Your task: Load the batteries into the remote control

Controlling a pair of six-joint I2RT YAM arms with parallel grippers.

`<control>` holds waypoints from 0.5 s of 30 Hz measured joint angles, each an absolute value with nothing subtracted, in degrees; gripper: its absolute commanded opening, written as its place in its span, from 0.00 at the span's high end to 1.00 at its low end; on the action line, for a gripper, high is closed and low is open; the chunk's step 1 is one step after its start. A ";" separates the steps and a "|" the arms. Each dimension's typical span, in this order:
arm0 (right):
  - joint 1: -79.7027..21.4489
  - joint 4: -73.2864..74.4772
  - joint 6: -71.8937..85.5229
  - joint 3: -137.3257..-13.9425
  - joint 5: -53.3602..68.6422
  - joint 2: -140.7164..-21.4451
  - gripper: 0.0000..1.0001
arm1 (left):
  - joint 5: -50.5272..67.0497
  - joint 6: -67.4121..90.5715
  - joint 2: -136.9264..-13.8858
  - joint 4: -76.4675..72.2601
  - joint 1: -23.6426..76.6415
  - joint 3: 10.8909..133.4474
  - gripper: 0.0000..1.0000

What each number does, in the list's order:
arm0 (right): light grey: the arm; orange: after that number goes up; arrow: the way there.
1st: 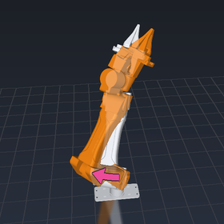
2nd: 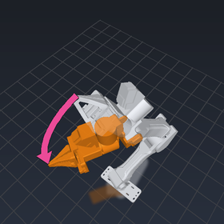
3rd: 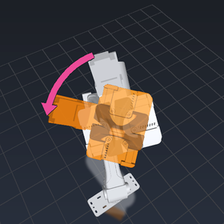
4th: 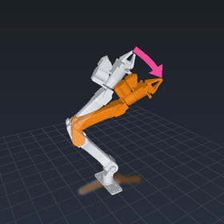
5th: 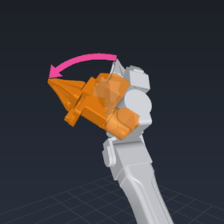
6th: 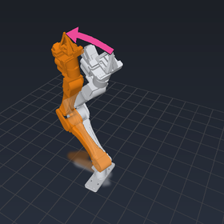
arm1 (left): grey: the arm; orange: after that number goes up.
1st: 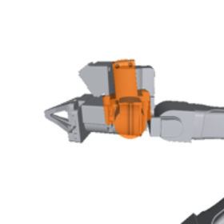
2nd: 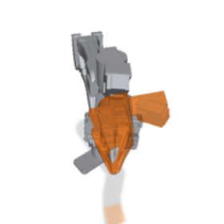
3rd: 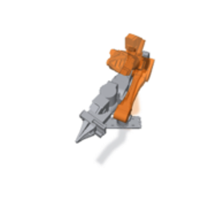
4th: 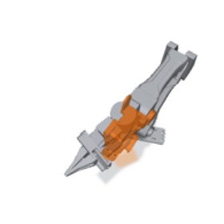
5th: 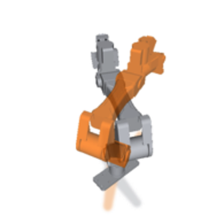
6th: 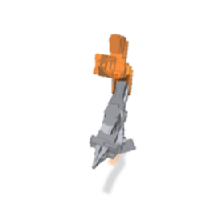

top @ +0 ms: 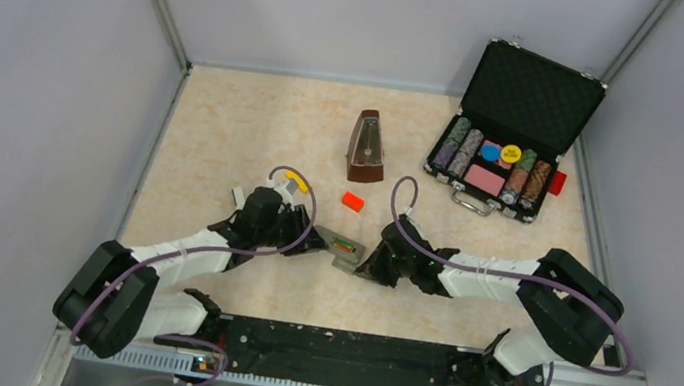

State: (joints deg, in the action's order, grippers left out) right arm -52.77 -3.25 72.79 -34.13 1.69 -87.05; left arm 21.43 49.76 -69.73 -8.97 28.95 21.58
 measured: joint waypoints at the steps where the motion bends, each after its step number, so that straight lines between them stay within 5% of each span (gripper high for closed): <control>1: -52.77 -3.84 72.42 -33.74 1.61 -86.78 1.00 | 20.91 49.60 -69.06 -8.36 28.95 21.91 0.63; 15: -52.82 -5.23 66.76 -32.25 2.74 -80.88 1.00 | 9.56 49.39 -61.76 3.68 28.95 27.14 0.62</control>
State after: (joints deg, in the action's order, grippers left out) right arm -52.82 -5.23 66.76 -32.25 2.74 -80.88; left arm 9.56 49.39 -61.76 3.68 28.95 27.14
